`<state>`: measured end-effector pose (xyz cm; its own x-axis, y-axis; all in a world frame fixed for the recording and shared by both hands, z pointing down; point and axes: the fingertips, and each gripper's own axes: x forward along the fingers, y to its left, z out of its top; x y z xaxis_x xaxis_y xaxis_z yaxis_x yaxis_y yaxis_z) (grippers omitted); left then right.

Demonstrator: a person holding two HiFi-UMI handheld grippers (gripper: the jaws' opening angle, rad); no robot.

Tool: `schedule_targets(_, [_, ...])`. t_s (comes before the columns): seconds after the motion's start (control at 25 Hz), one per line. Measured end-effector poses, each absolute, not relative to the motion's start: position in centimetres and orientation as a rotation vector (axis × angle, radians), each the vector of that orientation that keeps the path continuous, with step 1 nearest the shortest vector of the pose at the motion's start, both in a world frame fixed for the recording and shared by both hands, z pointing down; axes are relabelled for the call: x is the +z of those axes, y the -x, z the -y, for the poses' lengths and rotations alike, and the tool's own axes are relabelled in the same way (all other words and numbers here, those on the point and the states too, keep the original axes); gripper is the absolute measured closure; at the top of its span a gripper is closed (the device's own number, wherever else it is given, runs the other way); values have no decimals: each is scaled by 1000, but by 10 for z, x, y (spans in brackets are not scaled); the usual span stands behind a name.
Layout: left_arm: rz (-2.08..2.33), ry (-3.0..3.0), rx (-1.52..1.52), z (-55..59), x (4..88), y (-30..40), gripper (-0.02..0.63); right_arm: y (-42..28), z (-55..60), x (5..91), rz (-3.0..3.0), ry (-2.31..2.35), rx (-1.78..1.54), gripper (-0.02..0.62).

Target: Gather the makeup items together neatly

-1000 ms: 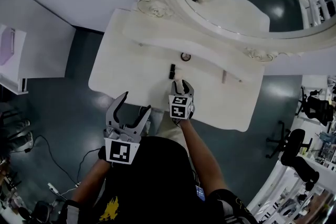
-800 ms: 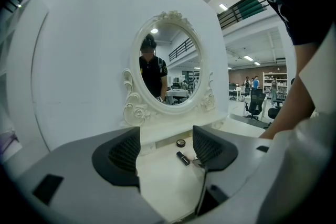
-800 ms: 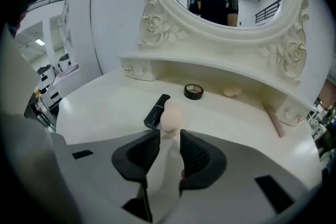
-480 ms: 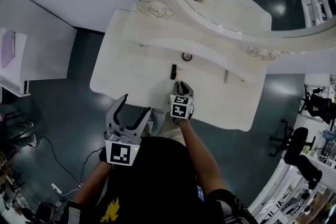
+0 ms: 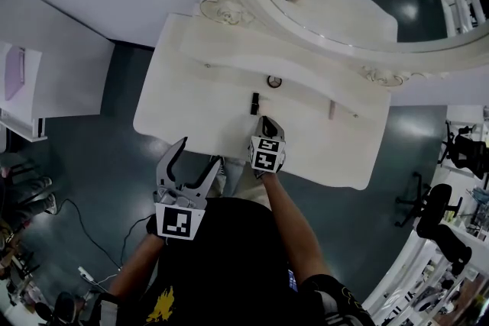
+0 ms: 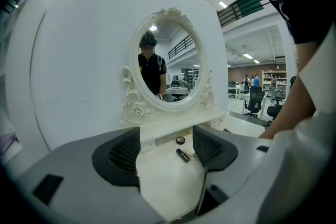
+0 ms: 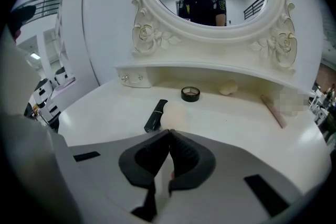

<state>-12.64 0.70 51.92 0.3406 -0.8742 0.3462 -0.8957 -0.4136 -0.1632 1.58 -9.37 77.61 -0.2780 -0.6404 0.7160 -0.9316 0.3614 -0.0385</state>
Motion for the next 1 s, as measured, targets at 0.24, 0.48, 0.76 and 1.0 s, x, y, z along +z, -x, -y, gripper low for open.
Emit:
schedule_targets(0.24, [1671, -2534, 562, -7, 517, 125, 295, -21, 97, 753, 2043, -1314, 585, 580])
schedule_targets(0.48, [1693, -2527, 497, -3, 514, 128, 295, -29, 111, 713, 2090, -1281, 575, 581])
schedule_targets(0.76, [1720, -2512, 432, 9, 513, 131, 295, -44, 146, 646, 2147, -1271, 503, 581])
schedule_targets(1.0, [1766, -2500, 380, 25, 504, 134, 299, -48, 195, 630, 2141, -1210, 509, 581])
